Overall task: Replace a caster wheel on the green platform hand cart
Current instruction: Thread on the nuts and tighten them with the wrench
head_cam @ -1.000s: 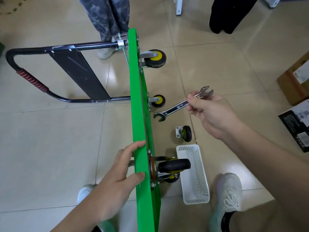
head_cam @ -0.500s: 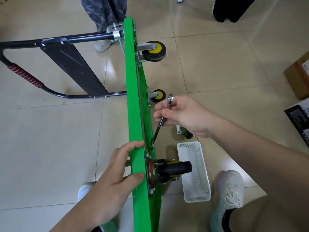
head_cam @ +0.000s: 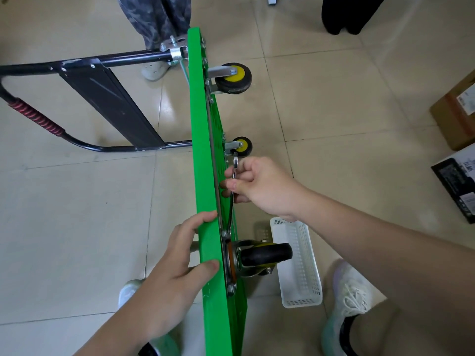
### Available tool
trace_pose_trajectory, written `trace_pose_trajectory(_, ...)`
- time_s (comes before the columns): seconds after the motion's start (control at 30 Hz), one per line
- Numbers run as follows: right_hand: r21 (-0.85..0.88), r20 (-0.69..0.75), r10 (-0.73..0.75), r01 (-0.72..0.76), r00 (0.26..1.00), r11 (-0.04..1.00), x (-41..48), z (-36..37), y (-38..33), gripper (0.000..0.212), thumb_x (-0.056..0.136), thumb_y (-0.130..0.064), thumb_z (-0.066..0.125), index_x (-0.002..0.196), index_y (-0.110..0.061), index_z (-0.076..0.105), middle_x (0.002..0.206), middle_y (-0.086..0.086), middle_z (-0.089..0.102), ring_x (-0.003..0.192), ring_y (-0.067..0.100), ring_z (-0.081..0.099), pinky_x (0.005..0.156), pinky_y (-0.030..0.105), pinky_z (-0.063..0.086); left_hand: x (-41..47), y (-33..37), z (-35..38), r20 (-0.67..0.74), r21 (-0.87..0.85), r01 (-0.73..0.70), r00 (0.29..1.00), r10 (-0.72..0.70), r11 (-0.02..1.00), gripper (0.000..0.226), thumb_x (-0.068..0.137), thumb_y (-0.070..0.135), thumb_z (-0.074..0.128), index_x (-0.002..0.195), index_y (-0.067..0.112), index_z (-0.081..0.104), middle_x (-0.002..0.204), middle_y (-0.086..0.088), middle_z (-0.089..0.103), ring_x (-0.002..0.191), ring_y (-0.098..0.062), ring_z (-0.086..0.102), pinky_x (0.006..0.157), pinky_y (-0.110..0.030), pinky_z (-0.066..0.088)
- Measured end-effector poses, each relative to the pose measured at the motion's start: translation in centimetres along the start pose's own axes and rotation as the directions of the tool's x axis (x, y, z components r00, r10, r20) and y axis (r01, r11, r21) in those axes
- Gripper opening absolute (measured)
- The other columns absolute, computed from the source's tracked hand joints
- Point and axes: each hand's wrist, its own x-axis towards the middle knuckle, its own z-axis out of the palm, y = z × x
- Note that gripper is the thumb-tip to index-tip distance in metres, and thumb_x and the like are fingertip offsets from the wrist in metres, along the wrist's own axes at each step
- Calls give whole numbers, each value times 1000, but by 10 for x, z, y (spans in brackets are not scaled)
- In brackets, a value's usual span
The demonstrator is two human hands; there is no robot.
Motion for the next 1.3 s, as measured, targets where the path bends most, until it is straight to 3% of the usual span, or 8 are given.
trace_pose_trajectory(0.17, 41, -53, -23, 25, 998, 999, 2, 2, 2, 15, 89, -4, 71, 97, -17, 70, 88, 2, 76, 87, 15, 74, 84, 37, 62, 1, 2, 0, 8, 12, -22, 1000, 22, 1000, 65, 83, 32, 60, 135, 65, 39, 144, 17, 46, 127, -8, 52, 102, -42, 52)
trace_pose_trajectory(0.33, -92, -106, -131, 122, 986, 988, -2, 9, 10, 19, 86, -13, 77, 94, -30, 73, 80, -8, 76, 80, 12, 74, 83, 41, 62, 1, 2, 0, 21, 14, -30, 999, 30, 999, 65, 82, 32, 60, 133, 67, 38, 141, 23, 46, 126, -2, 51, 100, -34, 51)
trace_pose_trajectory(0.57, -105, -146, -162, 148, 976, 983, -1, 10, 18, 27, 85, -13, 77, 112, -13, 73, 91, 0, 76, 85, 17, 74, 82, 45, 62, 0, 2, 1, 1, 19, -44, 999, 44, 999, 66, 82, 32, 58, 134, 66, 37, 141, 23, 45, 124, 0, 52, 97, -31, 50)
trace_pose_trajectory(0.7, -102, -146, -139, 125, 980, 987, 4, 9, 16, 30, 85, -13, 78, 113, -10, 72, 86, -2, 76, 81, 14, 74, 79, 45, 62, 0, -1, 2, -4, 23, -49, 999, 49, 999, 66, 83, 31, 58, 135, 65, 37, 142, 21, 45, 127, -6, 51, 100, -37, 51)
trace_pose_trajectory(0.87, -116, -108, -203, 191, 973, 975, -2, 10, 17, 21, 78, -10, 83, 91, -24, 75, 82, -1, 77, 78, 17, 75, 80, 44, 62, 0, -4, 4, 12, 4, -54, 998, 54, 999, 66, 83, 30, 60, 135, 64, 39, 144, 14, 47, 129, -11, 52, 98, -41, 55)
trace_pose_trajectory(1.0, -9, -105, -257, 257, 961, 966, -13, 11, 26, 24, 78, -5, 82, 100, -12, 76, 91, 4, 78, 85, 20, 75, 83, 41, 62, 0, -8, 1, 28, -31, -39, 999, 40, 999, 71, 75, 48, 64, 139, 62, 38, 145, 9, 46, 133, -15, 50, 99, -43, 56)
trace_pose_trajectory(1.17, -14, -127, -163, 162, 978, 987, 7, 7, 31, 28, 81, -16, 81, 107, -9, 74, 92, 4, 78, 84, 20, 75, 82, 46, 61, 2, -10, -1, 28, -10, -40, 999, 40, 999, 74, 73, 50, 63, 141, 62, 36, 148, 11, 45, 136, -16, 47, 99, -44, 56)
trace_pose_trajectory(1.3, 131, -73, -17, 27, 997, 991, 22, 0, 35, 32, 84, -11, 78, 112, 1, 68, 99, 17, 75, 89, 27, 74, 81, 42, 62, 1, -10, -2, 36, 30, -32, 999, 31, 999, 72, 81, 32, 63, 139, 64, 35, 150, 14, 43, 135, -18, 49, 100, -44, 55)
